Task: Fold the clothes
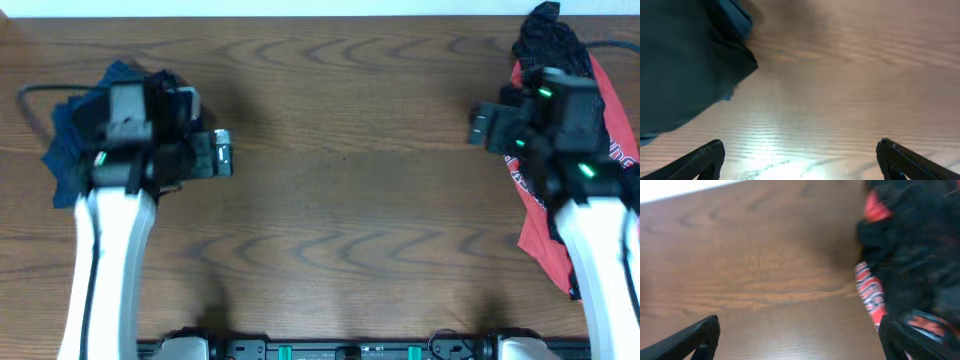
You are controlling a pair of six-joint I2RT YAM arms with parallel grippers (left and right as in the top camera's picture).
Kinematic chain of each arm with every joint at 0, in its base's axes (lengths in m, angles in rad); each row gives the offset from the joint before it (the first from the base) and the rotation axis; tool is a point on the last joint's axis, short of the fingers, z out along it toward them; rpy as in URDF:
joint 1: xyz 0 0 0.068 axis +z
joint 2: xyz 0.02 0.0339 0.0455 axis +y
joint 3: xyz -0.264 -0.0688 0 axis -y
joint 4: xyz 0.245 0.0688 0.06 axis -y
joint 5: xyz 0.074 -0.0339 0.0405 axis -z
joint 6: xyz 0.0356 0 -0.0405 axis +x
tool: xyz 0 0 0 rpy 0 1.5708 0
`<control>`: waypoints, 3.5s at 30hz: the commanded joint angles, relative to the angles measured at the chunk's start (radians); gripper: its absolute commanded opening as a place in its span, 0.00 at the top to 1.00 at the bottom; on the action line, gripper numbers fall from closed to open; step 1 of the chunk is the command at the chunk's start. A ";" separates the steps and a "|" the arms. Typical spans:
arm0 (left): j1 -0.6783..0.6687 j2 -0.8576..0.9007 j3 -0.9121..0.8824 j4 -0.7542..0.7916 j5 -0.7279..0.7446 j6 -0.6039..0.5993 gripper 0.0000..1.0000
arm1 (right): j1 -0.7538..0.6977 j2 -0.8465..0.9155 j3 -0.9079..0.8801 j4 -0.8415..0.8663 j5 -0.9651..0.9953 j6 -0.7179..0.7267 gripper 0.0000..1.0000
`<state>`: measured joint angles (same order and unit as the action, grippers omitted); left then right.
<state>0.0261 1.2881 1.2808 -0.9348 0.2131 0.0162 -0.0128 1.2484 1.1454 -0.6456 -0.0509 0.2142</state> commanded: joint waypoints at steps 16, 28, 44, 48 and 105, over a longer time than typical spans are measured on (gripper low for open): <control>0.000 -0.840 -0.473 0.197 -0.042 -0.074 0.02 | -0.003 -0.891 -0.428 -0.091 0.104 0.043 0.01; 0.000 -0.839 -0.473 0.012 -0.042 -0.074 0.02 | -0.003 -0.909 -0.430 -0.496 0.107 0.048 0.01; 0.000 -0.839 -0.473 -0.008 -0.042 -0.074 0.02 | -0.005 -1.006 -0.468 -0.395 0.069 -0.064 0.01; 0.000 -0.839 -0.473 -0.008 -0.042 -0.074 0.02 | -0.005 -1.106 -0.584 -0.213 0.008 -0.184 0.01; 0.002 -0.870 -0.480 -0.012 -0.094 -0.072 0.02 | 0.039 -1.244 -1.140 0.586 -0.107 -0.373 0.01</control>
<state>0.0261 0.4477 0.8078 -0.9401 0.1581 -0.0521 0.0174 0.0109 0.0063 -0.0555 -0.1596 -0.1436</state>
